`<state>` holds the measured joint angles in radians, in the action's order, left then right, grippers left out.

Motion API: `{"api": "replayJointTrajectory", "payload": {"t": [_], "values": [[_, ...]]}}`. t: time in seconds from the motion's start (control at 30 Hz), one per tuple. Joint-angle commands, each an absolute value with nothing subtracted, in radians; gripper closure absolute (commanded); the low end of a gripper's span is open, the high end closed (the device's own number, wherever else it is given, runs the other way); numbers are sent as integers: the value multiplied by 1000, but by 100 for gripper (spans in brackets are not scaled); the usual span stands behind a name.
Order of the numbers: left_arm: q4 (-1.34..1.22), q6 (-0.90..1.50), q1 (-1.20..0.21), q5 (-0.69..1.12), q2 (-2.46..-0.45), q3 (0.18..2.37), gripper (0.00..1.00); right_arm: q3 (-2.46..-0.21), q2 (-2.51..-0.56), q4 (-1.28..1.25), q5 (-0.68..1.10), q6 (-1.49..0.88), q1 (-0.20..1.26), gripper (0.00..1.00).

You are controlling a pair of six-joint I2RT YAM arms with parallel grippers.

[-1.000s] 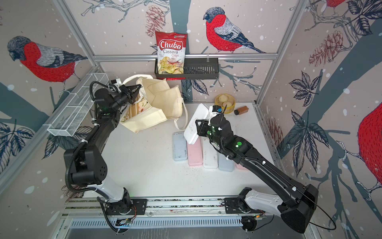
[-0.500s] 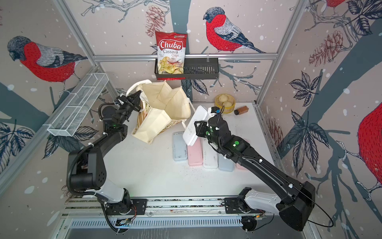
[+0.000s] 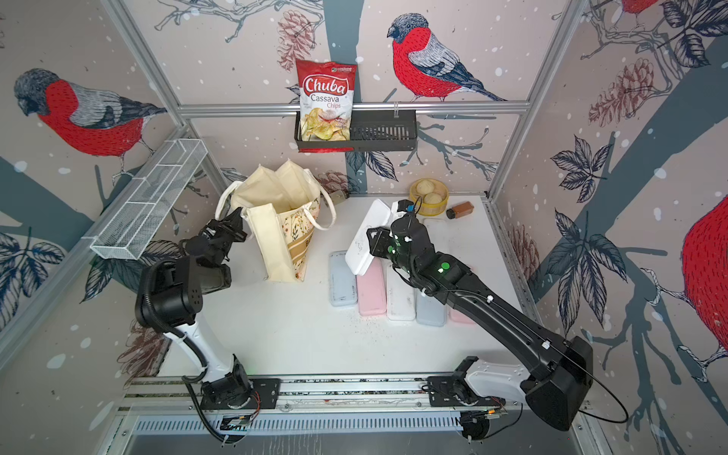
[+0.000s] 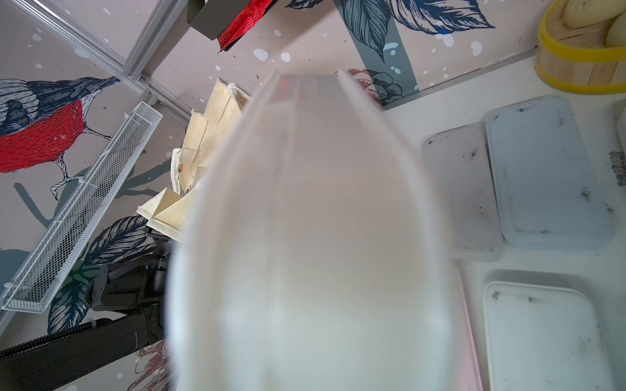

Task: Take out the pencil case from the canvas bag
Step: Place the canvas bag at the center of the board, then place the pencil case at the center of the board.

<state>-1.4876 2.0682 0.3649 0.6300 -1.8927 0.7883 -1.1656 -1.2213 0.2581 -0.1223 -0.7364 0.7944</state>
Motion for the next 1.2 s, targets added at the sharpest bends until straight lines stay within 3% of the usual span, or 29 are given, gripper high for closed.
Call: {"api": "replayJointTrajectory", "payload": {"t": [0.0,0.07,0.27,0.57,0.7,0.83,1.1,1.17], "values": [[-1617,2168,398,715,-1879,805,74,-1193,-1244,260,-83,-724,800,81],[-1586,2141,419,747,-1849,824,61,-1205,-1277,264,-44,-721,802,81],[-1438,2016,467,809,-1720,862,42,-1240,-1379,306,60,-687,846,81],[-1172,1755,509,881,-1505,919,43,-1224,-1547,339,225,-696,963,80],[-739,1346,509,891,-1331,969,43,-1219,-1652,281,306,-716,1028,79],[-267,892,508,721,-1129,992,42,-1211,-1753,196,379,-739,1062,75],[-83,691,508,603,-908,881,40,-1247,-1923,175,456,-731,1045,68],[-54,661,509,581,-886,865,41,-1244,-1941,172,462,-732,1036,61]]}}
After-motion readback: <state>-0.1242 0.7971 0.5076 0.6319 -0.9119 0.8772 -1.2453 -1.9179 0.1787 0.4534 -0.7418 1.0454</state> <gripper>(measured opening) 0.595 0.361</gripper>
